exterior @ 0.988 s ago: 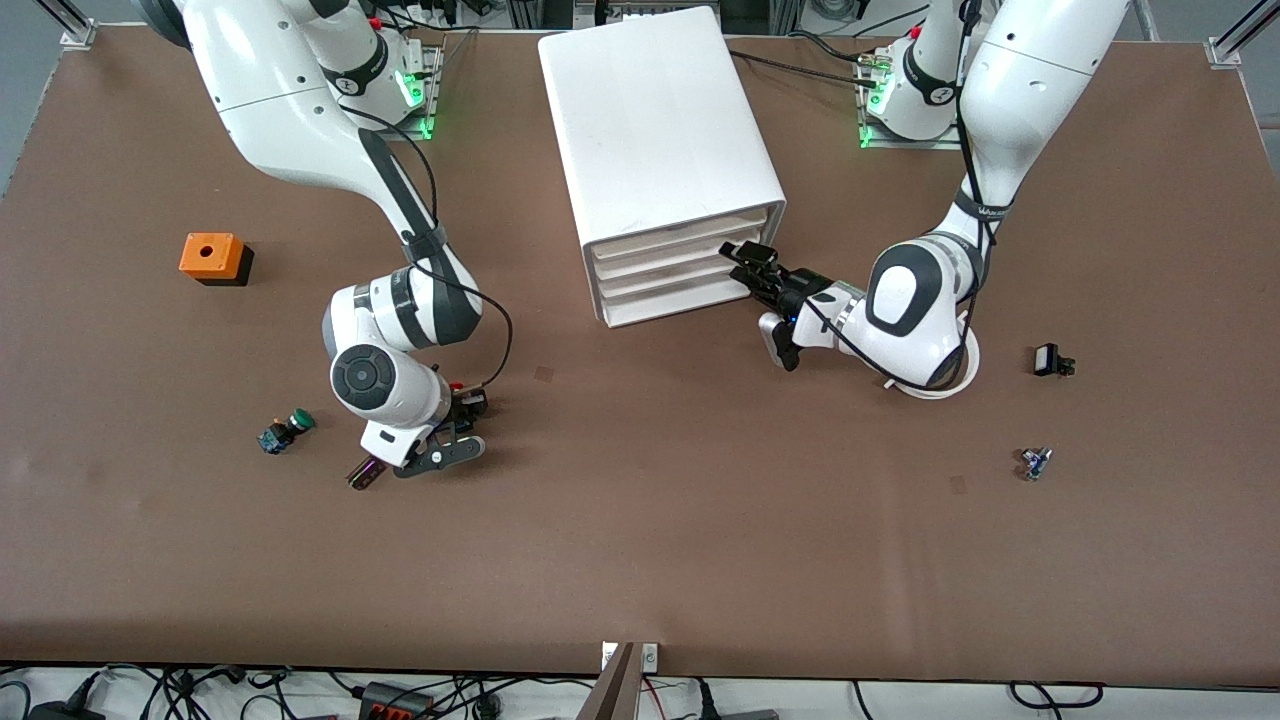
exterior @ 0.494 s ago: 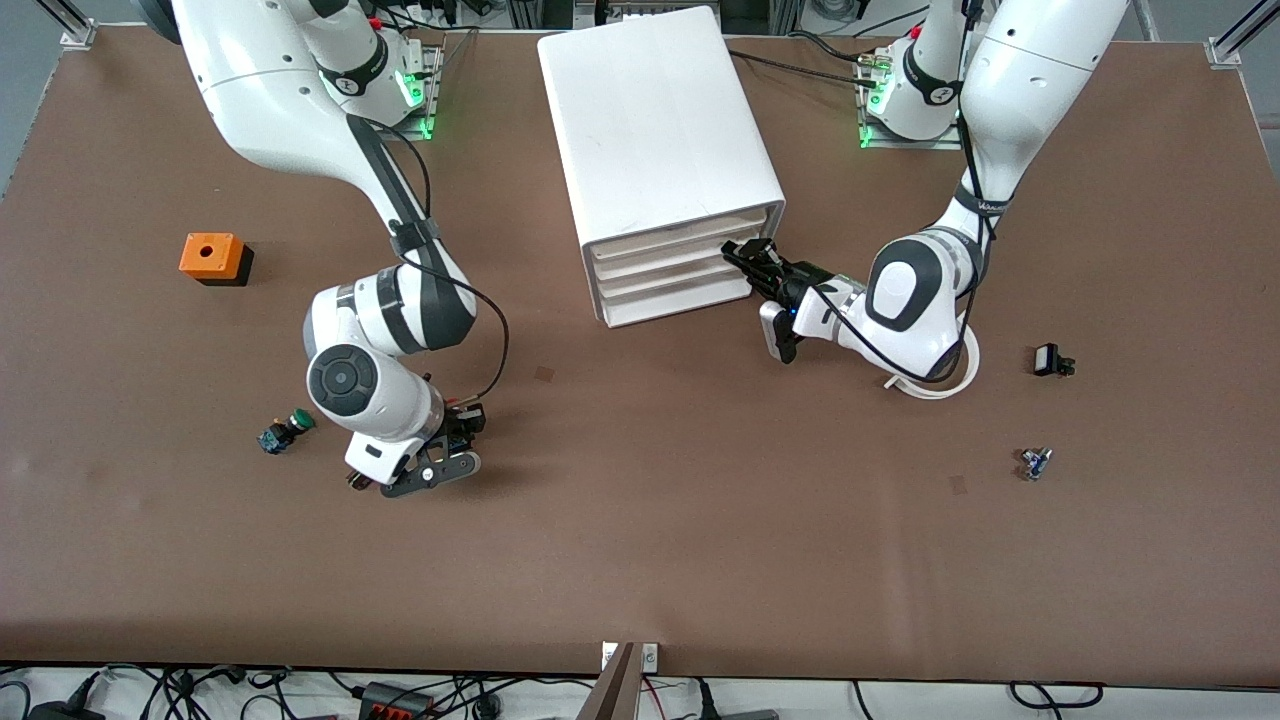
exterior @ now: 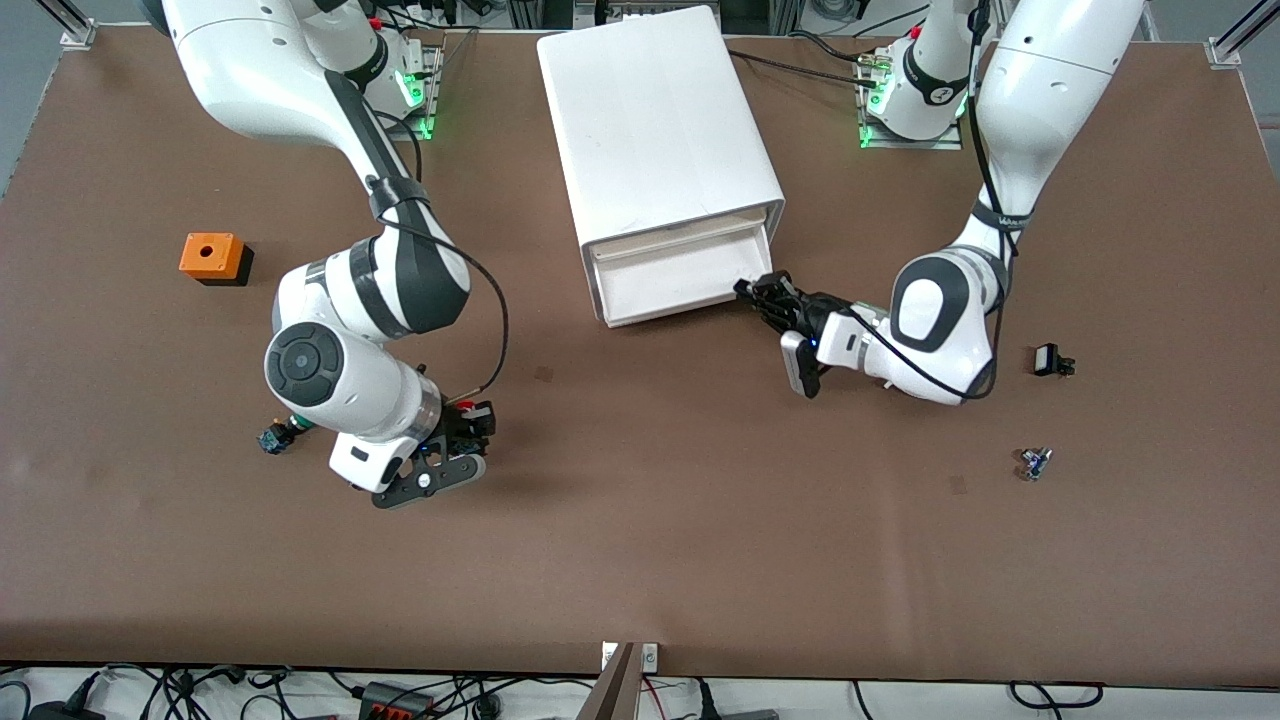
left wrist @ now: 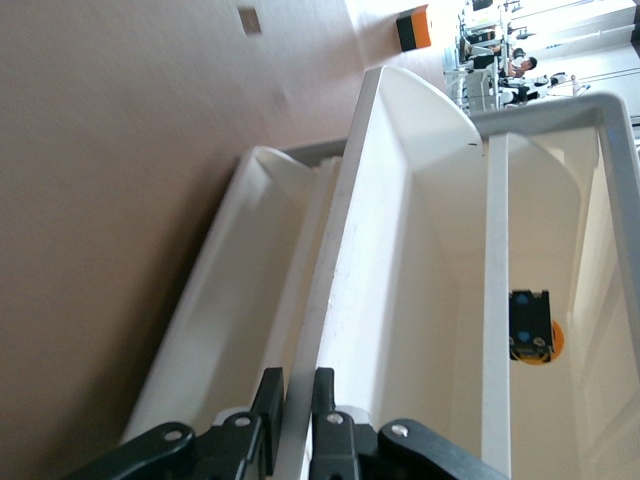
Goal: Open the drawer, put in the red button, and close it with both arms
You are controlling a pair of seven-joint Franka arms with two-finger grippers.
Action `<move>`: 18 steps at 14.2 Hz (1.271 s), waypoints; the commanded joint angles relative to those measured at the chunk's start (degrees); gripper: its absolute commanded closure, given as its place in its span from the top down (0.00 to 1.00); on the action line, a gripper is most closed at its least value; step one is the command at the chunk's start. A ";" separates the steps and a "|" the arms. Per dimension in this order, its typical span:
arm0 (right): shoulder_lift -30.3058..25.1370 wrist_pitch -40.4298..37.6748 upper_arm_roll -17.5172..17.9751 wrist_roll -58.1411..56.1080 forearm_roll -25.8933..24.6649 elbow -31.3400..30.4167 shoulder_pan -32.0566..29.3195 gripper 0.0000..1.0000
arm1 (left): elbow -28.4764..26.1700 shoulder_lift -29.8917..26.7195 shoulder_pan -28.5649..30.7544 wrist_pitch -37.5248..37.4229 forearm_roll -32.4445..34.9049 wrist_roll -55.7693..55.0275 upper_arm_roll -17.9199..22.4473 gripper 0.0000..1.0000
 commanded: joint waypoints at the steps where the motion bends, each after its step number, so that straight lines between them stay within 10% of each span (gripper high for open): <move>1: 0.29 -1.28 0.55 -0.08 0.93 3.28 2.14 0.00 | 8.49 4.69 1.09 -0.28 2.75 -1.68 -0.07 0.35; 2: -0.32 -0.85 0.64 0.01 1.02 3.54 2.94 0.00 | 8.59 4.78 1.18 -0.19 3.02 -1.24 -0.07 0.97; 8: -0.41 0.04 0.29 13.27 0.58 6.88 14.00 0.00 | 15.52 0.75 2.58 -8.61 11.60 -17.18 2.21 1.00; 18: 1.52 -7.94 -0.15 23.82 -2.49 6.45 24.21 0.00 | 22.90 -6.74 0.47 -11.44 56.51 -44.22 1.33 1.00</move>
